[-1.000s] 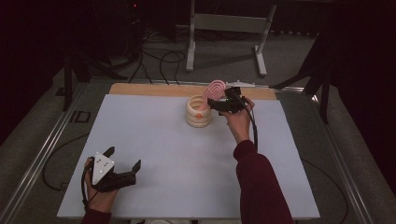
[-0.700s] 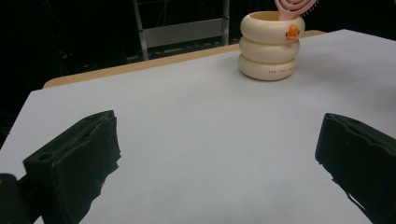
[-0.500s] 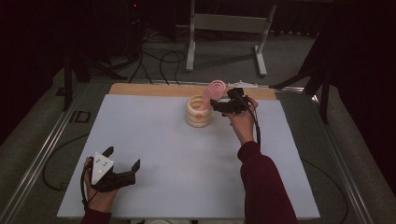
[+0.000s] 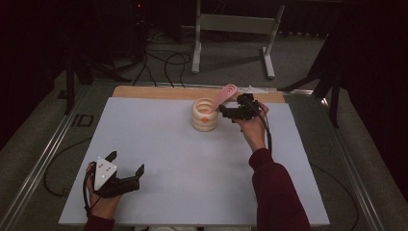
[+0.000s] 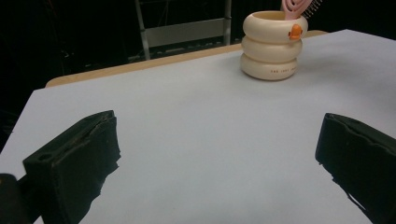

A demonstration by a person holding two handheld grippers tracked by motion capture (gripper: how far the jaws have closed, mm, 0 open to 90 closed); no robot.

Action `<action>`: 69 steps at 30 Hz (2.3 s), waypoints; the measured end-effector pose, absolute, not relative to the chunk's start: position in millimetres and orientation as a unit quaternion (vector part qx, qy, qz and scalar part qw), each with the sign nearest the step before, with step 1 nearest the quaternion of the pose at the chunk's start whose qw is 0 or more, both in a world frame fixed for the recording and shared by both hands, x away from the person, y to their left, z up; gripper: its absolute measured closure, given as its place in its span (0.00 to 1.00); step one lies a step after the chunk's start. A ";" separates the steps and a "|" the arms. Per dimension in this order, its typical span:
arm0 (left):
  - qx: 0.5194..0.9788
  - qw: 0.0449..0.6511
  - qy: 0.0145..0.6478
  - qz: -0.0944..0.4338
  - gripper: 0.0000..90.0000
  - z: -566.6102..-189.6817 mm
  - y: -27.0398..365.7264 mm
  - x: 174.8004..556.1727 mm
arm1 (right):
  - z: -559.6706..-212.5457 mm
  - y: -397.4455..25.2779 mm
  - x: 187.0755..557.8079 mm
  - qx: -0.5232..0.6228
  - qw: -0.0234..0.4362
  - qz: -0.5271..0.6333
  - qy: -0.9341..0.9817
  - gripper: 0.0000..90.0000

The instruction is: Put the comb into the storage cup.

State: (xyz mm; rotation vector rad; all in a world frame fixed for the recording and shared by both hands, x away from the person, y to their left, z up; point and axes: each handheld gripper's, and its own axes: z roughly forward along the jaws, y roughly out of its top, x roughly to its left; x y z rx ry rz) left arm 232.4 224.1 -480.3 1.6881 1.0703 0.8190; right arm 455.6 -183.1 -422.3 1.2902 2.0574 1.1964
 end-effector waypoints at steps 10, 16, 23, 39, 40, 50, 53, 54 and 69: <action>0.689 0.470 0.439 0.335 0.00 -481.0 224.2 232.8 | -422.4 -189.2 450.4 0.456 0.222 0.435 0.744 0.10; 0.688 0.469 0.440 0.336 0.00 -480.1 225.2 232.7 | -426.0 -197.4 448.7 0.458 0.227 0.430 0.744 0.10; 0.683 0.470 0.444 0.340 0.00 -478.1 229.8 233.7 | -429.4 -207.1 444.6 0.459 0.235 0.426 0.743 0.10; 0.684 0.467 0.448 0.337 0.00 -467.9 244.8 242.0 | -429.2 -222.6 430.2 0.456 0.245 0.440 0.734 0.10; 0.685 0.467 0.447 0.336 0.00 -467.7 244.8 242.4 | -430.0 -223.8 428.4 0.455 0.245 0.441 0.734 0.10; 0.691 0.462 0.445 0.333 0.00 -466.0 244.8 245.6 | -437.0 -228.3 418.2 0.450 0.245 0.439 0.738 0.10; 0.692 0.461 0.445 0.332 0.00 -465.1 244.9 247.0 | -438.4 -230.4 415.3 0.448 0.246 0.441 0.738 0.10; 0.693 0.462 0.444 0.331 0.00 -465.0 244.6 247.3 | -438.8 -230.7 414.4 0.450 0.245 0.440 0.738 0.10; 0.700 0.461 0.440 0.322 0.00 -461.4 246.5 248.3 | -445.5 -244.1 391.9 0.456 0.264 0.422 0.738 0.10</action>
